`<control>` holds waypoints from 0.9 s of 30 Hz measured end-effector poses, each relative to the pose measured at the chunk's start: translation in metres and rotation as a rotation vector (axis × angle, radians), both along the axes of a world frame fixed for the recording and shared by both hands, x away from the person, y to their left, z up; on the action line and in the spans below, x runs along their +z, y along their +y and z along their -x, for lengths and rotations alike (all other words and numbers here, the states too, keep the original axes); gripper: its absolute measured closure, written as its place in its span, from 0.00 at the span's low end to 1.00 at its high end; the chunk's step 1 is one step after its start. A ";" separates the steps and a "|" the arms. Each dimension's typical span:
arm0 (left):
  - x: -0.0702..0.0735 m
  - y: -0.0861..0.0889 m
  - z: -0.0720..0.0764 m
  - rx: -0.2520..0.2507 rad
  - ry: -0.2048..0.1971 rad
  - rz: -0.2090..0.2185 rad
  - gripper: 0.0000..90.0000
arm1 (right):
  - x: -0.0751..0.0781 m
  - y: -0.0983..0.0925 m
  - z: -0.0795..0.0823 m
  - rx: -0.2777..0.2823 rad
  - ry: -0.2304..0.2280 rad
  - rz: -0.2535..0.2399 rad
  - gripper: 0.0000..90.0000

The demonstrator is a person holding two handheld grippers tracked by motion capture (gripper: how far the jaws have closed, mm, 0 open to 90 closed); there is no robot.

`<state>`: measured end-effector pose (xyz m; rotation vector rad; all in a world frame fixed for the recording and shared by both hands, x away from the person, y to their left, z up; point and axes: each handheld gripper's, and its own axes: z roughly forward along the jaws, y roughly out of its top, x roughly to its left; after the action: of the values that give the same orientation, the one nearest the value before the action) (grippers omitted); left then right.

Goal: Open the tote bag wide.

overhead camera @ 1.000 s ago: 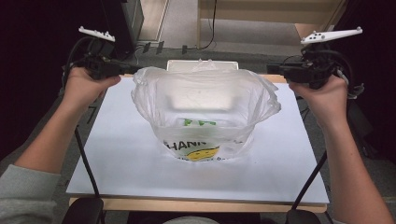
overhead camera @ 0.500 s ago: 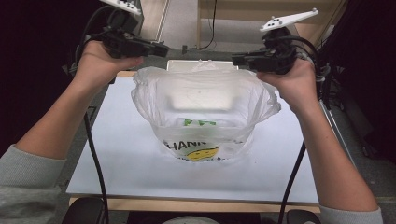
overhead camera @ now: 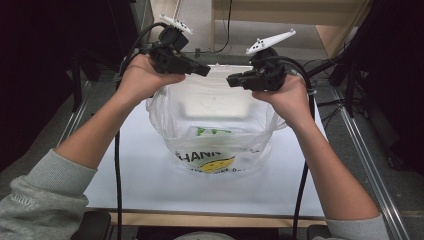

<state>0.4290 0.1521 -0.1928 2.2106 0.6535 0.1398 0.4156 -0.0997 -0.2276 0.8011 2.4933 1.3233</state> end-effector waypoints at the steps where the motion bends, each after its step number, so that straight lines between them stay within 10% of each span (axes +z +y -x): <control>1: -0.005 0.000 0.000 0.005 0.004 -0.005 0.98 | -0.003 -0.001 0.000 -0.009 0.009 0.002 0.95; 27: -0.077 0.015 0.012 0.022 0.036 -0.017 0.96 | -0.054 -0.007 0.012 -0.024 0.012 0.009 0.95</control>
<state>0.4173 0.1673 -0.2698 2.2268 0.6996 0.1172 0.4034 -0.1063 -0.2813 0.8370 2.4894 1.3025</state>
